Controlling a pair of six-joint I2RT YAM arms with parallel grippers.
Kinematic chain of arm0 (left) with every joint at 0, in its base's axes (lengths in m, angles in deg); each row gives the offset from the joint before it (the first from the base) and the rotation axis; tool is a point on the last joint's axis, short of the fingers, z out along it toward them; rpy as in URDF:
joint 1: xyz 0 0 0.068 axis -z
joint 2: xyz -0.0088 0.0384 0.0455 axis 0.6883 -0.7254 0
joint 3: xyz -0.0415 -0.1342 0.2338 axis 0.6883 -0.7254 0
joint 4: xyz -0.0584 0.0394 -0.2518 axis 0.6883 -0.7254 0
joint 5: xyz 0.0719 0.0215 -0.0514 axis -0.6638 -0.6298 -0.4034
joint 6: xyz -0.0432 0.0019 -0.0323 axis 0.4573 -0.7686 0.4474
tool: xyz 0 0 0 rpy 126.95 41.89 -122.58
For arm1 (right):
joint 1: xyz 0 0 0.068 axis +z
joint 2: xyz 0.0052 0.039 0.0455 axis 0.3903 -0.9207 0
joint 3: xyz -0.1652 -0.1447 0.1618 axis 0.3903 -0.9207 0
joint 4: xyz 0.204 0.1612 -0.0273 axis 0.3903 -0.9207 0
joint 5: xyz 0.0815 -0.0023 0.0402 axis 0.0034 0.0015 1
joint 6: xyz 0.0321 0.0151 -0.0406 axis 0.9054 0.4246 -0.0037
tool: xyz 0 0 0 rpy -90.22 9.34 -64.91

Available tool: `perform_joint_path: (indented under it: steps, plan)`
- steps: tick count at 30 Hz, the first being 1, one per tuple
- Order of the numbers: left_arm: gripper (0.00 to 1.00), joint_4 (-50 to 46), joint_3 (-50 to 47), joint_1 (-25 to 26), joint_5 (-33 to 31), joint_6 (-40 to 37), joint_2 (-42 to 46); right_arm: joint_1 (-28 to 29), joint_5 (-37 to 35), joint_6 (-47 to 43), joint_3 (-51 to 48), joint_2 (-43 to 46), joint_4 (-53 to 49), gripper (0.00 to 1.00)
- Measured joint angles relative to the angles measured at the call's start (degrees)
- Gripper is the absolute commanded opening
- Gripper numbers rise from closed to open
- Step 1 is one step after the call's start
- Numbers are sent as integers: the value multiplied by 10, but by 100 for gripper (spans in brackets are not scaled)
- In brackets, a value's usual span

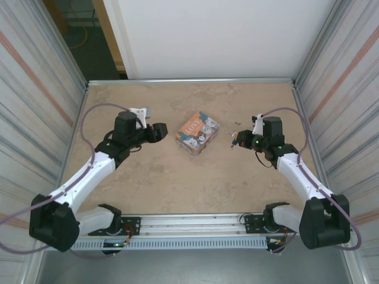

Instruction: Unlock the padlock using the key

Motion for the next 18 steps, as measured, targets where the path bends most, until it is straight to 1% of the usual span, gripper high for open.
perform_joint_path:
  steps: [4, 11, 15, 16, 18]
  plan:
    - [70, -7, -37, -40, -12, -6, 63, 10, -10, -25, 22, 17, -60, 0]
    - [85, -15, -86, -104, -17, -21, 160, 45, -27, -56, 64, 28, -159, 0]
    - [97, -15, -106, -119, -17, -38, 204, 62, -31, -65, 78, 28, -206, 0]
    - [98, -15, -111, -119, -17, -43, 215, 66, -32, -68, 80, 28, -218, 0]
    - [99, -15, -123, -120, -21, -51, 234, 72, -33, -72, 86, 28, -239, 0]
